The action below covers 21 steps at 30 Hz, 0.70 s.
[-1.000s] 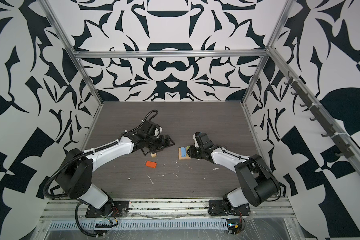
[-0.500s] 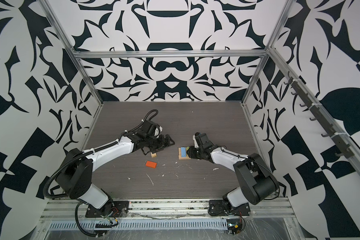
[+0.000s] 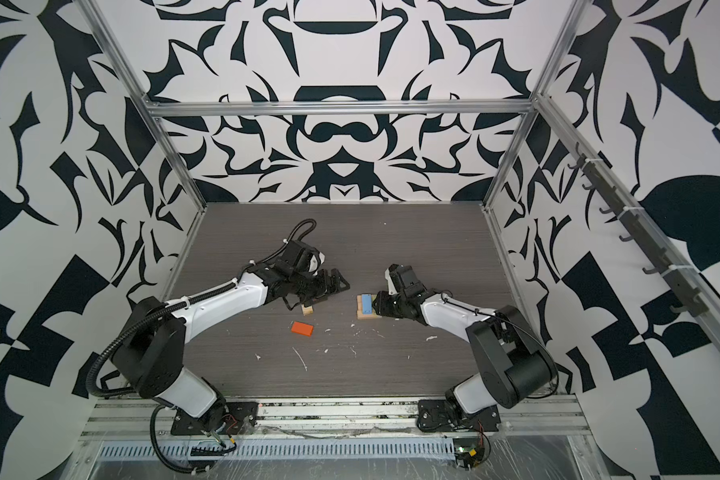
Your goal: Build the wood block tower
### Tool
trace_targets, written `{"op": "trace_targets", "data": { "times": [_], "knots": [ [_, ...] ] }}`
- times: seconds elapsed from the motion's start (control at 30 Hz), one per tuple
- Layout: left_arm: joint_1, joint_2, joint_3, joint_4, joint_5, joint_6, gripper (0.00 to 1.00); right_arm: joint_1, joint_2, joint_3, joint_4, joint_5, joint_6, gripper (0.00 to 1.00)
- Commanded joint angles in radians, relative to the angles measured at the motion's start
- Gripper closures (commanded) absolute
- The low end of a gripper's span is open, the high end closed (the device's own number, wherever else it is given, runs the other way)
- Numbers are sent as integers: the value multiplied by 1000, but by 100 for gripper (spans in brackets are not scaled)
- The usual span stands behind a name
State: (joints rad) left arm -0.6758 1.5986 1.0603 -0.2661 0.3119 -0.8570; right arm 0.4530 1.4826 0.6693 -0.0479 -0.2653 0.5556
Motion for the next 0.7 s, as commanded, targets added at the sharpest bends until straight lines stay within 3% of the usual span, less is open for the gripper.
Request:
{"op": "trace_targets", "data": {
  "times": [0.0, 0.37, 0.67],
  "knots": [
    [-5, 13, 21, 1, 6, -4, 7, -4, -11, 35, 7, -8, 5, 57],
    [-8, 21, 26, 2, 4, -6, 7, -4, -102, 33, -86, 47, -36, 53],
    [-40, 63, 56, 18, 4, -18, 7, -4, -114, 40, -92, 0, -46, 44]
  ]
}}
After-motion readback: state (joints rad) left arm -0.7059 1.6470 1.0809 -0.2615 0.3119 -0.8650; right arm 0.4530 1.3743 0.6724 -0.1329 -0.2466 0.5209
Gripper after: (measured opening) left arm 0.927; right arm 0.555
